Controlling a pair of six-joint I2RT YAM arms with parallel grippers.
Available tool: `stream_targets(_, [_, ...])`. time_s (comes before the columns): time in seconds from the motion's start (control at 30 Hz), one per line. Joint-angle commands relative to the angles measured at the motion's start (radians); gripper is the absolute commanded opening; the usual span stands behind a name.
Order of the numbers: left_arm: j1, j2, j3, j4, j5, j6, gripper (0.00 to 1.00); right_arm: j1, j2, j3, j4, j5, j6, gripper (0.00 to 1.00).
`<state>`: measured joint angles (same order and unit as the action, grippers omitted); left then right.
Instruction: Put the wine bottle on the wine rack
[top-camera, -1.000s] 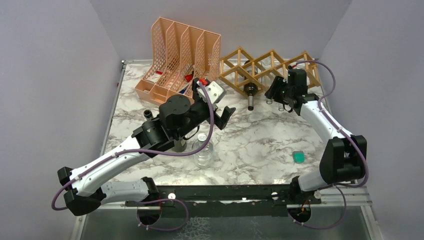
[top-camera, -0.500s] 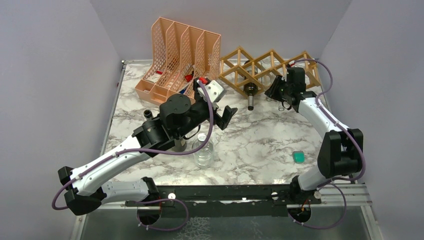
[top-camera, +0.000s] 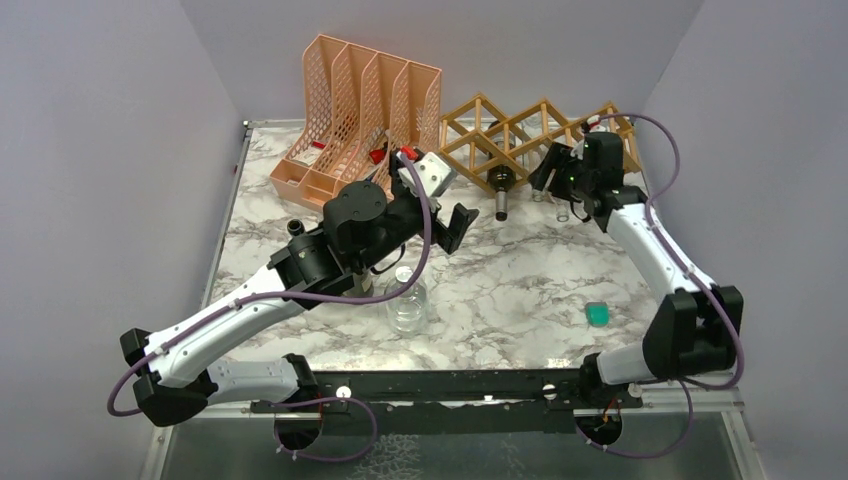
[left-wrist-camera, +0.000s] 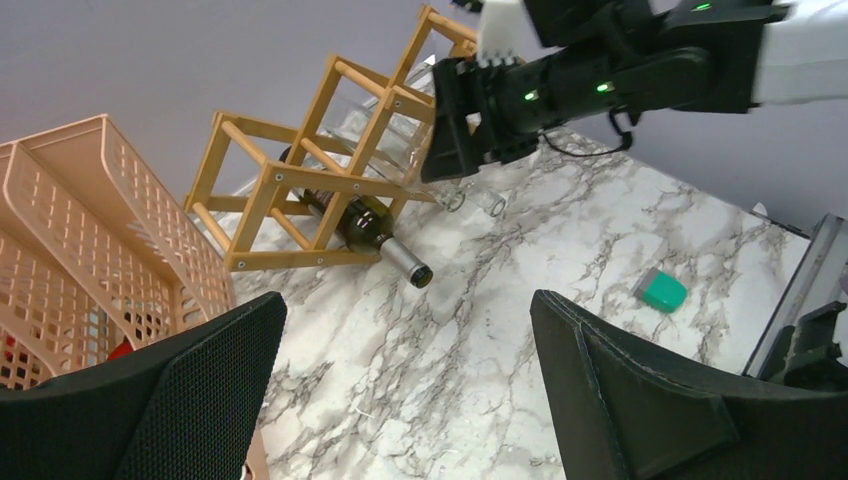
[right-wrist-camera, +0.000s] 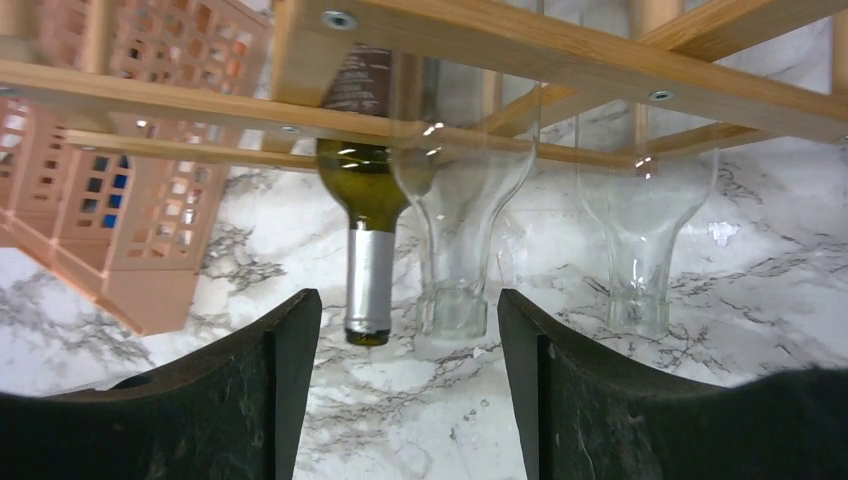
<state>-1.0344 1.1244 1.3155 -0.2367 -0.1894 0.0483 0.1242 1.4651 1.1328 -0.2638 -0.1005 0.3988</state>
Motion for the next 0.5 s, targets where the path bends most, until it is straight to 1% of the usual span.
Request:
stream_targets(0.0, [-0.002,-0.006,0.033,-0.008,-0.104,0.013,0.99,-0.001,-0.155,-0.025,-0.047,-0.012,-0.018,0.68])
stream_targets(0.1, [-0.002,-0.007,0.065,0.015,-0.179,0.042,0.99,0.000,-0.239,-0.071,-0.008,-0.121,-0.037,0.67])
stream_targets(0.23, [-0.001,-0.023,0.095,0.073,-0.249,0.069,0.99,0.013,-0.295,-0.110,0.098,-0.388,-0.044,0.65])
stream_targets(0.3, [-0.002,-0.041,0.096,0.107,-0.268,0.075,0.99,0.048,-0.301,-0.124,0.160,-0.478,-0.033,0.65])
stream_targets(0.37, [-0.001,-0.058,0.094,0.131,-0.279,0.077,0.99,0.118,-0.297,-0.136,0.223,-0.509,-0.029,0.65])
stream_targets(0.47, [-0.002,-0.082,0.093,0.148,-0.289,0.073,0.99,0.274,-0.265,-0.132,0.301,-0.455,-0.050,0.65])
